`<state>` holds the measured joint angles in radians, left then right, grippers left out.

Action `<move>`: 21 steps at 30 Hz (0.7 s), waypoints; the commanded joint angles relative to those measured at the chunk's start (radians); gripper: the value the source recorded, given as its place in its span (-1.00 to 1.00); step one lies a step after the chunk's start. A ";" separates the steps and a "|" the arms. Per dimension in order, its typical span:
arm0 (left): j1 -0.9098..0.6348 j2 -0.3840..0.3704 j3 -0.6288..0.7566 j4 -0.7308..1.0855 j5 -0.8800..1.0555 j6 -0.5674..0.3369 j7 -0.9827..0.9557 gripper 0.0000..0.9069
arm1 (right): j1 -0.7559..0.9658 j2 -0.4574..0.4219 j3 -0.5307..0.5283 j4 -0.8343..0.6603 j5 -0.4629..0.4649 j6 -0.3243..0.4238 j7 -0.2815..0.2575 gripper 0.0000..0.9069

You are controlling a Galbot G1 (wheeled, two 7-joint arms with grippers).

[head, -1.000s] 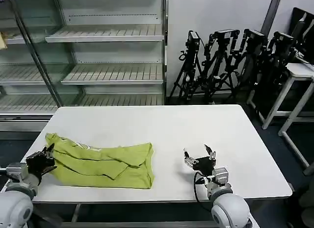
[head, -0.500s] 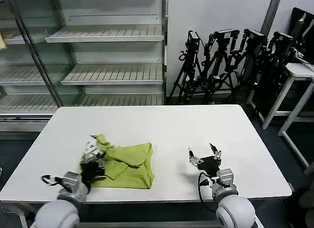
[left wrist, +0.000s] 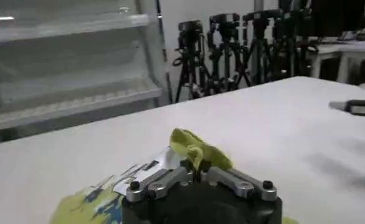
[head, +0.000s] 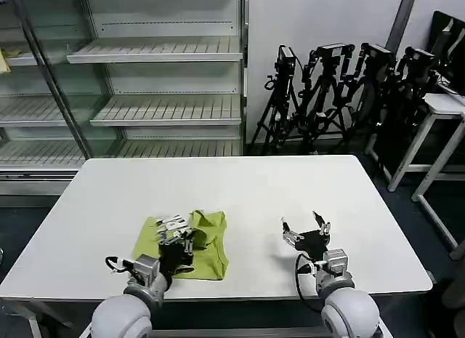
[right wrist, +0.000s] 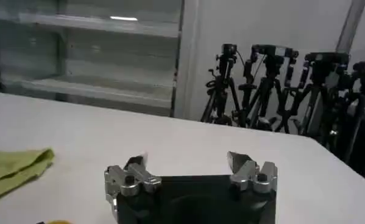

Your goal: Fold and organize the clothes.

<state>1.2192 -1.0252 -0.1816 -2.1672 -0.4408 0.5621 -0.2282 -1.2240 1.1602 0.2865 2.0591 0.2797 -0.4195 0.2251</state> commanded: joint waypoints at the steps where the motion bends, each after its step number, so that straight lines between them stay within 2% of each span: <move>1: -0.042 -0.025 0.073 0.004 -0.044 0.015 -0.025 -0.98 | 0.000 0.000 0.001 -0.001 -0.002 0.000 0.000 1.00; 12: -0.090 -0.054 0.068 0.079 -0.030 0.014 -0.073 -0.96 | -0.012 -0.002 0.015 0.004 -0.002 0.006 -0.003 1.00; 13: -0.089 -0.055 0.069 0.079 -0.030 0.014 -0.074 -0.07 | -0.012 -0.002 0.015 0.004 -0.002 0.006 -0.003 1.00; 14: -0.088 -0.056 0.070 0.078 -0.025 0.014 -0.081 1.00 | -0.012 -0.002 0.015 0.004 -0.002 0.006 -0.003 1.00; 17: -0.078 -0.062 0.073 0.061 -0.022 0.004 -0.068 1.00 | -0.013 -0.001 0.015 0.003 -0.002 0.009 -0.004 1.00; 21: -0.062 -0.073 0.067 0.021 -0.030 -0.074 -0.039 1.00 | -0.012 0.000 0.011 0.000 -0.003 0.010 -0.005 1.00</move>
<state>1.1564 -1.0874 -0.1187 -2.1176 -0.4654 0.5553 -0.2800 -1.2356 1.1599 0.2986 2.0604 0.2775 -0.4106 0.2202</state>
